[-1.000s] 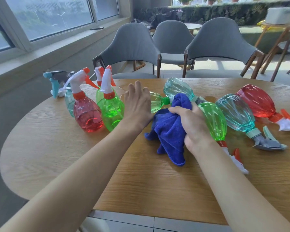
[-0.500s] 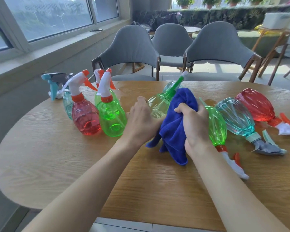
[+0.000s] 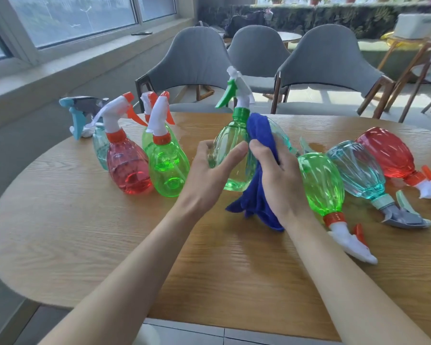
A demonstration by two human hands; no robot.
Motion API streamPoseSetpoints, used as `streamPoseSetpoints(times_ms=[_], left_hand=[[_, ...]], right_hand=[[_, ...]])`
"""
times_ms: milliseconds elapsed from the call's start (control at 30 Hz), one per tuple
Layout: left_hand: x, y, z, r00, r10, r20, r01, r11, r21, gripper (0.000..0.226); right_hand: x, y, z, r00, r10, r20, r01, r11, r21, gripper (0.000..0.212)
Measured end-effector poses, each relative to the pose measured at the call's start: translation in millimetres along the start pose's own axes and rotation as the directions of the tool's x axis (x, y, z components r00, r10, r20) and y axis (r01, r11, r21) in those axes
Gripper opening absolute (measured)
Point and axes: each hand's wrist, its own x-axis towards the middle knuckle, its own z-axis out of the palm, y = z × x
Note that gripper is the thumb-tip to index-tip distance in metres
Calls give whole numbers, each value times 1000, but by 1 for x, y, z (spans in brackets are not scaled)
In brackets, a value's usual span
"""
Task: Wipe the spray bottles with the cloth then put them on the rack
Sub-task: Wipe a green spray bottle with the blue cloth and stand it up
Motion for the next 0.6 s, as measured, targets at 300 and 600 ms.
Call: streamPoseSetpoints(times_ms=[300,600], left_hand=[[-4,7,0,999,22,-25,-24,996,-87,36],[-2,1,0,996,71,-52,-70,997,12,72]], right_hand=[[-5,14,5,965,-254,61,261,953,-154,25],[-9,19,15,972,-231,50,236,941,-243,32]])
